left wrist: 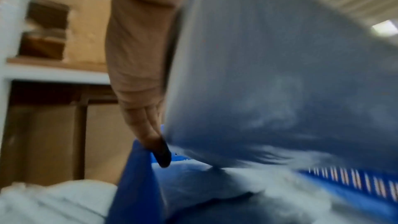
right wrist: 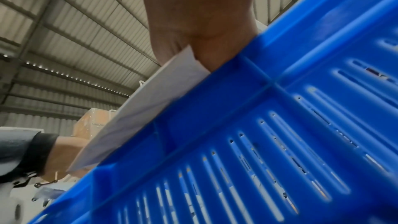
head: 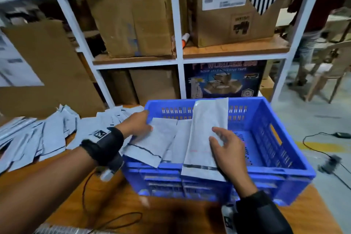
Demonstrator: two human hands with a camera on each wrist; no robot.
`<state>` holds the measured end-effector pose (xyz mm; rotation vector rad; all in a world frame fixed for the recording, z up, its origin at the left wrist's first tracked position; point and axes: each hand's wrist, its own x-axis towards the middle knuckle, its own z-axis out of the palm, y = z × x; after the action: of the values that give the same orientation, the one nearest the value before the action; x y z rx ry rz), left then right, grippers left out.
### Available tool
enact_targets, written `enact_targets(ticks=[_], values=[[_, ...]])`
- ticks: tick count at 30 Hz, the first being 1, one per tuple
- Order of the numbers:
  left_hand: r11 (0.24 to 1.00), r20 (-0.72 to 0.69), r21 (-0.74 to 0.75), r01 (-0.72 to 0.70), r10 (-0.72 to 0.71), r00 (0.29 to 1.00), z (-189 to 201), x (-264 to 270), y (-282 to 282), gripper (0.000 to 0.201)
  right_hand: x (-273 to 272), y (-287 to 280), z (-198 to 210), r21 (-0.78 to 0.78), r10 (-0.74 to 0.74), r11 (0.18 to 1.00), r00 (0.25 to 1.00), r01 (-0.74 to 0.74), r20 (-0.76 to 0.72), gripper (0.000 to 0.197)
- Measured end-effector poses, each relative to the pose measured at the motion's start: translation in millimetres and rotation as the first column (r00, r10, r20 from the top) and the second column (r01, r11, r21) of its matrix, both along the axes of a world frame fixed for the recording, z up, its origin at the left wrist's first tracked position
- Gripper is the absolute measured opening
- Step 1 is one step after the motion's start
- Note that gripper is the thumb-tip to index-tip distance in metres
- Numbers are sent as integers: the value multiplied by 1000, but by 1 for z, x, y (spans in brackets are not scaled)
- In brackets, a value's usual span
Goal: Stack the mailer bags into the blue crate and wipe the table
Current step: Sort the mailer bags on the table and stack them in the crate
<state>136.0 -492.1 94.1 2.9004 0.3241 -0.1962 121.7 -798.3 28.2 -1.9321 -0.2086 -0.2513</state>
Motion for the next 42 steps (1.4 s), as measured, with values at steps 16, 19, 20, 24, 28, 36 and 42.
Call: enact_targets(ticks=[16, 19, 20, 24, 28, 36, 42], values=[[861, -461, 323, 394, -220, 860, -10, 19, -60, 61, -6, -2, 2, -39, -34, 999, 997, 36, 67, 31], [886, -469, 306, 347, -177, 865, -12, 25, -57, 78, -6, -2, 3, -43, -37, 998, 997, 40, 60, 31], [889, -491, 310, 338, -155, 857, -14, 24, -56, 86, -6, -2, 4, -49, -38, 998, 998, 40, 58, 31], [856, -529, 349, 382, -156, 834, -21, 18, -56, 91, -7, -1, 5, -71, -50, 996, 996, 55, 68, 30], [861, -511, 319, 397, -197, 837, -17, 16, -56, 77, -9, -2, 7, -51, -61, 997, 994, 65, 86, 29], [842, -290, 377, 385, -288, 913, -13, -21, -19, 83, -5, -4, 10, -36, -43, 998, 997, 45, 62, 32], [937, -94, 233, 262, -247, 964, -49, -53, 3, 95, 9, -7, 16, -71, 17, 997, 997, -22, -73, 32]])
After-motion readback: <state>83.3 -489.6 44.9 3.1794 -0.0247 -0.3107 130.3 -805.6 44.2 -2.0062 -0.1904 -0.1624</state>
